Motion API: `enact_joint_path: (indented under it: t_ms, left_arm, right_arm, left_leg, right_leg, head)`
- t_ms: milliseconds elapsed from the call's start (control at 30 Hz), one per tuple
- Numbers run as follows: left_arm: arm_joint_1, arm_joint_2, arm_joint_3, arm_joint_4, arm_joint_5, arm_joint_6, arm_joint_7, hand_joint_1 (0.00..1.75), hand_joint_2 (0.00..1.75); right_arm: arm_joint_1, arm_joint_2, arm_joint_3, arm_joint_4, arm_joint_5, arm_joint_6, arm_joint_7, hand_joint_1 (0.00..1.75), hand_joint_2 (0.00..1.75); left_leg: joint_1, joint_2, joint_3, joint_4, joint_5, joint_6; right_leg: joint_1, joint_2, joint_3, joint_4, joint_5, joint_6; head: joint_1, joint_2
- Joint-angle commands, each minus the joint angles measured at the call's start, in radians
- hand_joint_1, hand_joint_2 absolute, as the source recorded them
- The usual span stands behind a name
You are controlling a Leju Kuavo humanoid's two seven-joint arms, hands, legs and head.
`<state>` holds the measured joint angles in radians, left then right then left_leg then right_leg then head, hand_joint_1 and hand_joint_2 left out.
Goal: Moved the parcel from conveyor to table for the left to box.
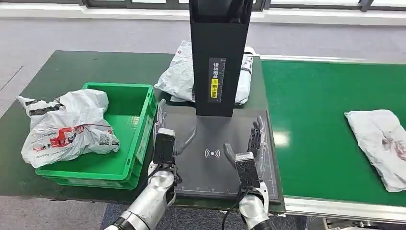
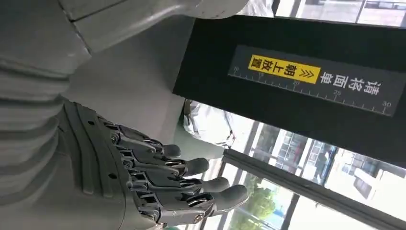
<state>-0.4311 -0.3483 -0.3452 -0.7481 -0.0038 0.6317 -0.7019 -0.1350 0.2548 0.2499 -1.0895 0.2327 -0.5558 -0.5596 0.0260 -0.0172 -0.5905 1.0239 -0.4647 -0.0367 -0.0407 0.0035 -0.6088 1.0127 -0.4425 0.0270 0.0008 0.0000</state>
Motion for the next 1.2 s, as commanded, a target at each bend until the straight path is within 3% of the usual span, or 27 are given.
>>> enact_joint_path:
  t_ms: [33, 1033, 1200]
  left_arm:
    - [-0.007, 0.027, -0.003, 0.023, 0.002, -0.014, 0.004, 0.0, 1.75]
    - [-0.032, 0.03, -0.013, 0.065, -0.026, -0.042, 0.004, 0.0, 1.75]
    - [-0.028, 0.034, -0.006, 0.06, -0.042, -0.037, 0.004, 0.0, 1.75]
  right_arm:
    - [-0.058, -0.01, 0.024, 0.088, -0.011, -0.012, 0.0, 0.0, 1.75]
    - [-0.084, -0.026, 0.012, 0.148, -0.058, -0.028, -0.052, 0.0, 1.75]
    - [-0.09, -0.045, -0.007, 0.14, -0.04, -0.079, -0.048, 0.0, 1.75]
  left_leg:
    - [0.0, 0.007, 0.007, -0.006, 0.001, 0.004]
    - [0.0, 0.003, 0.003, -0.003, 0.0, 0.002]
    - [0.0, 0.003, 0.003, -0.003, 0.001, 0.003]
  right_leg:
    - [0.002, 0.003, 0.005, -0.007, 0.003, -0.007]
    - [0.001, 0.001, 0.002, -0.003, 0.001, -0.004]
    - [0.001, 0.001, 0.002, -0.003, 0.001, -0.004]
  head:
    - [0.0, 0.0]
    - [0.0, 0.0]
    - [0.0, 0.0]
